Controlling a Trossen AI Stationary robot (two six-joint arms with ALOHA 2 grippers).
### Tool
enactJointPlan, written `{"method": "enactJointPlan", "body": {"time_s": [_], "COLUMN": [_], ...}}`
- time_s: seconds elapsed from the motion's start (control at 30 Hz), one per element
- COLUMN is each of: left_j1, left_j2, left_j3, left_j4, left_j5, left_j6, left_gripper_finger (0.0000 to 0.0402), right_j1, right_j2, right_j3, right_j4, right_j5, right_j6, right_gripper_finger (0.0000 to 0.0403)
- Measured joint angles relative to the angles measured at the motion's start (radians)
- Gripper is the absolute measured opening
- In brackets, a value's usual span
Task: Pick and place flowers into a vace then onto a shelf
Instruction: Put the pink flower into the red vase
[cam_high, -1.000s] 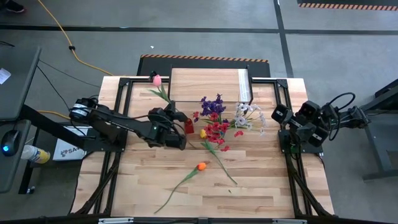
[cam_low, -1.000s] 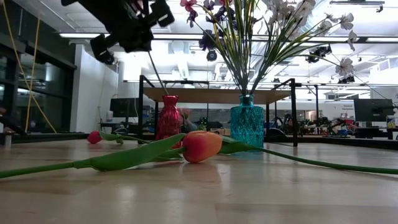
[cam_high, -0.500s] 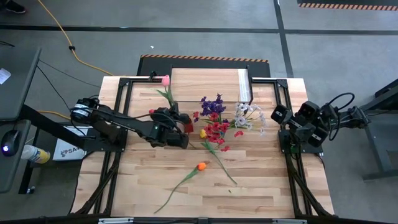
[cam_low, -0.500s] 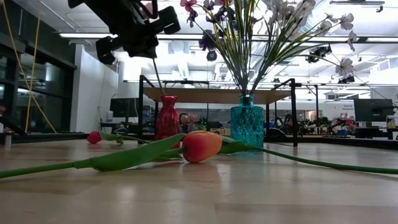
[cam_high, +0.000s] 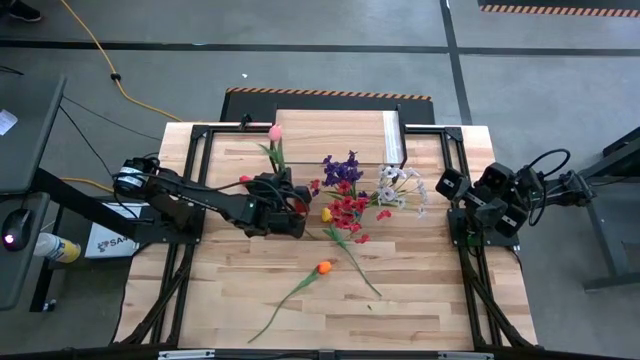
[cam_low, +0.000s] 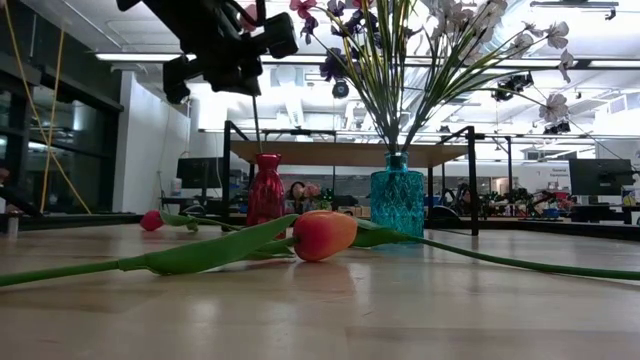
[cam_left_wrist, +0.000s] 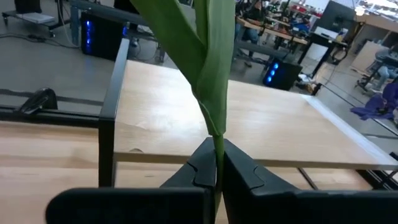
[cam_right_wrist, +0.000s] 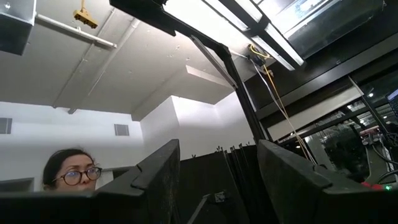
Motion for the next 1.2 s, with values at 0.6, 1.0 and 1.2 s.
{"method": "enactJointPlan", "body": {"time_s": [0.6, 1.0, 1.2], "left_j1": [0.000, 0.000, 0.000], "left_j2": [0.000, -0.033, -0.085], "left_j3": [0.000, 0.003, 0.003], "left_j4": [-0.012, -0.011, -0.010], "left_j5": [0.104, 0.279, 0.357], "left_j6": [0.044, 0.181, 0.275], "left_gripper_finger": [0.0200, 0.0311, 0.0332], "right_j1": [0.000, 0.000, 0.000], "right_j2": [0.000, 0.000, 0.000], "right_j3": [0.000, 0.000, 0.000], "right_j4": [0.000, 0.000, 0.000], "right_j5": [-0.017, -0.019, -0.019], "right_j6": [0.007, 0.007, 0.007], "right_gripper_finger": [0.0207, 0.0206, 0.0206]}}
